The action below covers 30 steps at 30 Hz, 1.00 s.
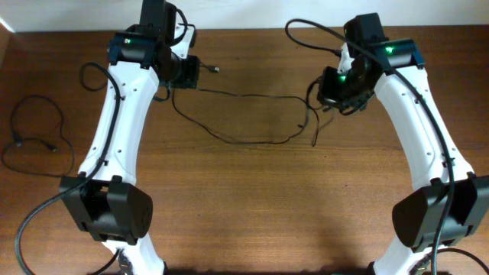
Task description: Untangle cables
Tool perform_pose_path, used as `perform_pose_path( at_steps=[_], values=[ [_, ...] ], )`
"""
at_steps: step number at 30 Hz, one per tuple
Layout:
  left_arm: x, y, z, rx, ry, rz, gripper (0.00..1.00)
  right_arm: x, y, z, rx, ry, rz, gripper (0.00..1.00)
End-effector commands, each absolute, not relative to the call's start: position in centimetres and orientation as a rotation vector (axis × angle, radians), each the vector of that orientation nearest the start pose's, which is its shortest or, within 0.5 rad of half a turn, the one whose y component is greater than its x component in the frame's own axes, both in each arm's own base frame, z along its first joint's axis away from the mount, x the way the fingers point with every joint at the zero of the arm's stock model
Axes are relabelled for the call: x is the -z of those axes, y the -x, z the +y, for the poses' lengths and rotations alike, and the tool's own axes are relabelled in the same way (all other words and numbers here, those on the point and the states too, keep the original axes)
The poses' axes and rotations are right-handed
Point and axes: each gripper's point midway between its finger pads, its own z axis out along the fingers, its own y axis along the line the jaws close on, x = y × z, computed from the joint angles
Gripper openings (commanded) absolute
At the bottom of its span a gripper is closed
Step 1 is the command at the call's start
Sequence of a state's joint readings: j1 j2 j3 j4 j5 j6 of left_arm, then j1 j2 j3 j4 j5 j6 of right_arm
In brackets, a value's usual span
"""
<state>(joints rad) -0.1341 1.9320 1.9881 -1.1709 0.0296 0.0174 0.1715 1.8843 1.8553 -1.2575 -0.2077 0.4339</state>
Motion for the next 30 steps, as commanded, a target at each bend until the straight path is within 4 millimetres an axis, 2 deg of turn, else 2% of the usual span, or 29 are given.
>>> perform_pose_path(
  at_steps=[1, 5, 12, 19, 24, 30],
  values=[
    [-23.1, -46.1, -0.5, -0.331, -0.015, 2.624, 0.0, -18.1, -40.4, 7.6, -0.237, -0.375, 2.889, 0.04],
    [-23.2, -46.0, 2.3, -0.385, 0.072, 2.621, 0.0, -17.9, -39.9, 6.4, -0.209, -0.382, 2.914, 0.04],
    [-23.2, -45.3, 8.4, -0.423, 0.277, 2.62, 0.0, -17.6, -38.9, 1.8, -0.057, -0.444, 2.944, 0.04],
    [-23.2, -44.3, 12.5, -0.454, 0.397, 2.616, 0.0, -17.5, -38.4, -1.1, -0.038, -0.492, 2.958, 0.04],
    [-23.2, -43.7, 14.7, -0.47, 0.464, 2.61, 0.0, -17.5, -38.4, -2.2, -0.03, -0.464, 2.96, 0.04],
    [-23.2, -42.1, 18.6, -0.498, 0.588, 2.597, 0.0, -17.5, -38.2, -4.8, -0.063, -0.485, 2.952, 0.04]
  ],
)
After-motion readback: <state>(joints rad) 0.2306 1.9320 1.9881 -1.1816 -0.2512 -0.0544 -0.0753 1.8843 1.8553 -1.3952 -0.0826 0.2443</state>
